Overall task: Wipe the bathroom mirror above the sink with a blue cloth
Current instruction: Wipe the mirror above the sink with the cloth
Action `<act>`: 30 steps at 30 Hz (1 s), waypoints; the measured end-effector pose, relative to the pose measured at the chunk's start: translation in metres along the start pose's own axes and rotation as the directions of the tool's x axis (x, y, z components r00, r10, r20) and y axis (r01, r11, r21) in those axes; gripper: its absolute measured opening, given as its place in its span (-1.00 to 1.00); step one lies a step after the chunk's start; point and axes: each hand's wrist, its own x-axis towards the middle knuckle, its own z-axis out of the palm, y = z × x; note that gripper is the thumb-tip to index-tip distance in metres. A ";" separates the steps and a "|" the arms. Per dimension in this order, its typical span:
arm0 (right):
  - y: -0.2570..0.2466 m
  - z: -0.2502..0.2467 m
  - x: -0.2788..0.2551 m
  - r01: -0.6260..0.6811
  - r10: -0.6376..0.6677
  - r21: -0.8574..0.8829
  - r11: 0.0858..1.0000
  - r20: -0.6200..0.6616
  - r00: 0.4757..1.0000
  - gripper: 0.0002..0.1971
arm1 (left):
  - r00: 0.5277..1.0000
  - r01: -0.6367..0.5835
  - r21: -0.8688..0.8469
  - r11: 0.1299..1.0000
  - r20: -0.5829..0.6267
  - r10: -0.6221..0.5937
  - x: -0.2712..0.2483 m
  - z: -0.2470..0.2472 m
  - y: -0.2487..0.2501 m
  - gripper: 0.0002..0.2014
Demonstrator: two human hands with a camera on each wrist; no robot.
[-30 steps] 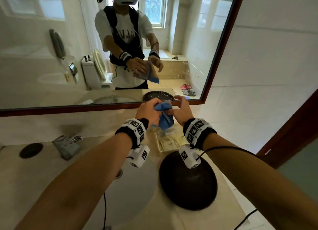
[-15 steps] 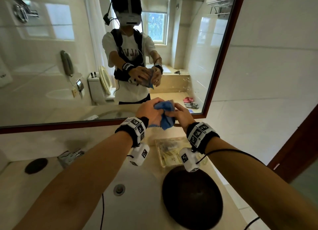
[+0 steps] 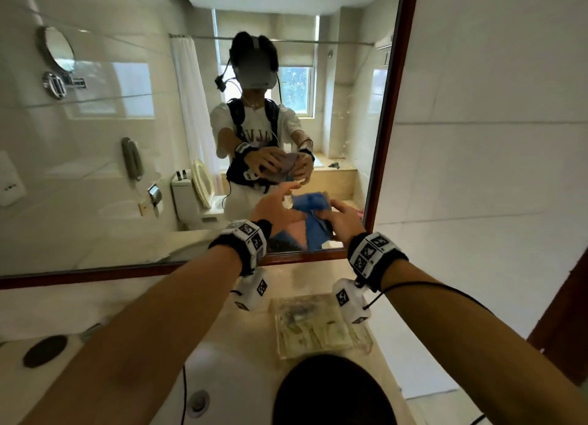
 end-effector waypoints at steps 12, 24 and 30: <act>-0.065 -0.047 0.055 0.243 -0.288 -0.457 0.855 -0.031 0.957 -0.63 | 0.957 0.055 0.291 0.955 -0.289 0.033 0.074 -0.008 0.047 -0.29; -0.166 -0.087 0.121 0.303 -0.497 -0.576 0.759 -0.212 0.842 -0.62 | 0.925 0.057 0.460 0.886 -0.358 0.126 0.144 -0.037 0.086 -0.29; -0.207 -0.092 0.143 0.362 -0.641 -0.667 0.651 -0.228 0.733 -0.62 | 0.941 0.080 0.578 0.812 -0.313 0.130 0.164 -0.046 0.097 -0.26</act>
